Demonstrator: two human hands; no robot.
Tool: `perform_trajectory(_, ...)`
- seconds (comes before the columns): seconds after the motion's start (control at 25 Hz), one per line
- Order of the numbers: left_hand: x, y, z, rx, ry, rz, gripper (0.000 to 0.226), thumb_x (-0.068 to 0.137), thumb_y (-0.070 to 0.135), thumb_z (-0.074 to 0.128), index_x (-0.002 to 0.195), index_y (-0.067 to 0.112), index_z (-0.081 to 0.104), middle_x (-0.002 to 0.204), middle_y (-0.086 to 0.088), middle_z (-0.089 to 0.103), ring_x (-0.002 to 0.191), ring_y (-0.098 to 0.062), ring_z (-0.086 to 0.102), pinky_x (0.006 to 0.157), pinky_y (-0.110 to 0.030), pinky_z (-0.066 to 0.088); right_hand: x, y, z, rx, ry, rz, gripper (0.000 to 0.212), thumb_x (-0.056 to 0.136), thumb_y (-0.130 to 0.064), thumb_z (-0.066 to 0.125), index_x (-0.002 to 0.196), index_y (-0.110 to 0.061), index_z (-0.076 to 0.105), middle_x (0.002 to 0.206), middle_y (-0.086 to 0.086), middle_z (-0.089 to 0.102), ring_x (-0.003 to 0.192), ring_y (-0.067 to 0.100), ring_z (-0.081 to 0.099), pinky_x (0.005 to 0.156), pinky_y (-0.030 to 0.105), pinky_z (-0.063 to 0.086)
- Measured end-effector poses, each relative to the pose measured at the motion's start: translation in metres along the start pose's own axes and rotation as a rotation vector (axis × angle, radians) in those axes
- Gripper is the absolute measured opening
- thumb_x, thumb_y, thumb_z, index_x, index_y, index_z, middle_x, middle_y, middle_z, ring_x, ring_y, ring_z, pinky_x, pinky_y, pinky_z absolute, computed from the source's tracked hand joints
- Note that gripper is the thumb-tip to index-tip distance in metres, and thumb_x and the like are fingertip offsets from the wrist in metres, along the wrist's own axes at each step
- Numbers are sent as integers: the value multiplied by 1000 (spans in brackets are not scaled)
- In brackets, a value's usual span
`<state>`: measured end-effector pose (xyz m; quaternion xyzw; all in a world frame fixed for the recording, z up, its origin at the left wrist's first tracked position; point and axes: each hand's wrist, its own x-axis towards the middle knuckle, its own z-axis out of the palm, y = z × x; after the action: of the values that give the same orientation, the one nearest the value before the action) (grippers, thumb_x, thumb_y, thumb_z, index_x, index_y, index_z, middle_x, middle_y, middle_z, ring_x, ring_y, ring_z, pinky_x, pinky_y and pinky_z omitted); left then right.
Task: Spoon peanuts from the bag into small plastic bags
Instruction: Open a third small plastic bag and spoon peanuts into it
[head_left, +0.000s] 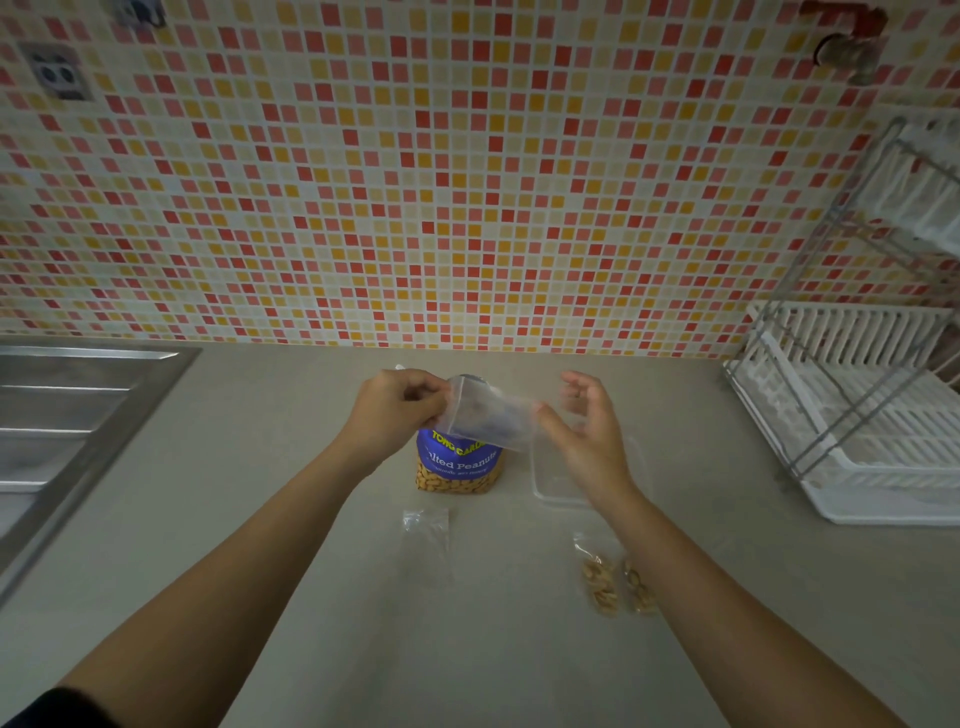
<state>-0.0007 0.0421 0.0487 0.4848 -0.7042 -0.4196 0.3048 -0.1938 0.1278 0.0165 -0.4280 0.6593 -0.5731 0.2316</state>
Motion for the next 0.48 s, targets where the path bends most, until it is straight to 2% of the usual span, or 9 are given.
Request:
perform_trajectory(0.08, 7, 4, -5, 11, -33, 15, 11, 86, 9, 61, 88, 15, 69, 82, -10, 71, 77, -20, 68, 68, -29, 58, 7, -7, 0, -305, -85, -327, 57, 74, -42, 67, 123, -17, 50, 118, -9, 49, 109, 6, 47, 93, 6, 32)
perform_trajectory(0.16, 11, 8, -6, 20, -48, 23, 13, 85, 9, 61, 82, 19, 68, 78, -7, 71, 70, -14, 68, 61, -21, 57, 15, -18, 5, -531, -260, -450, 72, 70, -52, 69, 129, -17, 47, 130, -4, 49, 120, 10, 43, 103, 21, 31)
perform_trajectory(0.24, 13, 9, -1, 15, -43, 28, 14, 82, 8, 62, 78, 19, 69, 73, -5, 71, 63, -11, 67, 56, -15, 54, 19, -23, 16, -683, -360, -463, 85, 65, -57, 72, 134, -17, 42, 136, 0, 47, 124, 16, 42, 105, 30, 31)
perform_trajectory(0.32, 15, 7, 5, 19, -31, 29, 12, 80, 8, 63, 78, 17, 70, 71, -7, 71, 64, -15, 66, 58, -18, 54, 20, -21, 26, -718, -373, -459, 88, 62, -57, 74, 134, -18, 42, 133, 0, 50, 122, 18, 44, 103, 31, 33)
perform_trajectory(0.48, 22, 2, 9, 49, -19, 48, 7, 78, 10, 65, 77, 14, 71, 66, -6, 70, 64, -17, 67, 61, -21, 54, 25, -14, 34, -624, -369, -432, 73, 65, -48, 75, 128, -20, 49, 120, -2, 56, 111, 16, 48, 94, 27, 38)
